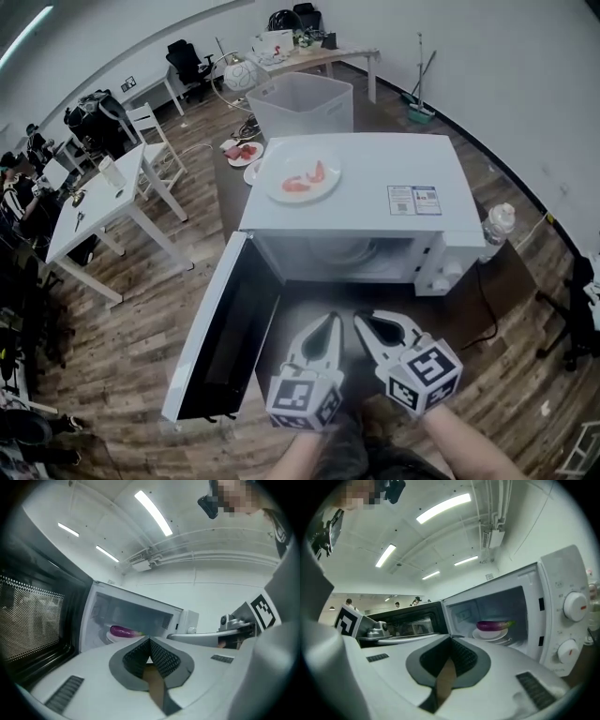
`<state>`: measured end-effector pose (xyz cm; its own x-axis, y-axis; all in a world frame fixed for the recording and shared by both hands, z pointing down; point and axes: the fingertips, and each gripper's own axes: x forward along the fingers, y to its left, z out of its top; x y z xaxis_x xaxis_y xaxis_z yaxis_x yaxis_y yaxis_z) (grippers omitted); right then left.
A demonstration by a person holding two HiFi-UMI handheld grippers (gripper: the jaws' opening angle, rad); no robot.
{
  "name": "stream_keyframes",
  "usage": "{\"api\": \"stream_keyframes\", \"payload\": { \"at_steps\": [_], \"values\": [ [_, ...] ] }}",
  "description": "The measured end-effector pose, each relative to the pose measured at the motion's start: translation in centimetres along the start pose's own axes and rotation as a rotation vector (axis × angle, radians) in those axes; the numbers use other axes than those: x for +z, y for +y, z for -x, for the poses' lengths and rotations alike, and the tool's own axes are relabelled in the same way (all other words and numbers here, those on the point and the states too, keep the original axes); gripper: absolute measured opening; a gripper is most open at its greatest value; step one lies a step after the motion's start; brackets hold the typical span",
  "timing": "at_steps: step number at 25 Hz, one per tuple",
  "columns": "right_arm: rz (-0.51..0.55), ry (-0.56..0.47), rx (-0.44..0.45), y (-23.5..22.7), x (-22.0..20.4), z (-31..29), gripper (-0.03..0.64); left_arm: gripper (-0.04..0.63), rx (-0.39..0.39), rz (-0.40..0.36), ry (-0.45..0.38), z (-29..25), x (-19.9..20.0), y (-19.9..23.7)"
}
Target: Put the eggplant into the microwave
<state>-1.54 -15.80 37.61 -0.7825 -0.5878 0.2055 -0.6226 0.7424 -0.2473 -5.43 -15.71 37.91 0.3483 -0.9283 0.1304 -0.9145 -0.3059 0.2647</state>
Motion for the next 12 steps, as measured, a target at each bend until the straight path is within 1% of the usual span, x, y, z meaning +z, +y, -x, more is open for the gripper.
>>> {"api": "stream_keyframes", "payload": {
  "at_steps": [8, 12],
  "values": [
    [0.022, -0.014, 0.05, 2.5, 1.3, 3.7, 0.0, 0.014, -0.042, -0.021, 0.021, 2.8, 1.0, -2.9],
    [0.022, 0.001, 0.068, 3.3, 0.9, 5.3, 0.0, 0.014, -0.055, -0.018, 0.028, 4.0, 1.4, -4.4]
  ]
}}
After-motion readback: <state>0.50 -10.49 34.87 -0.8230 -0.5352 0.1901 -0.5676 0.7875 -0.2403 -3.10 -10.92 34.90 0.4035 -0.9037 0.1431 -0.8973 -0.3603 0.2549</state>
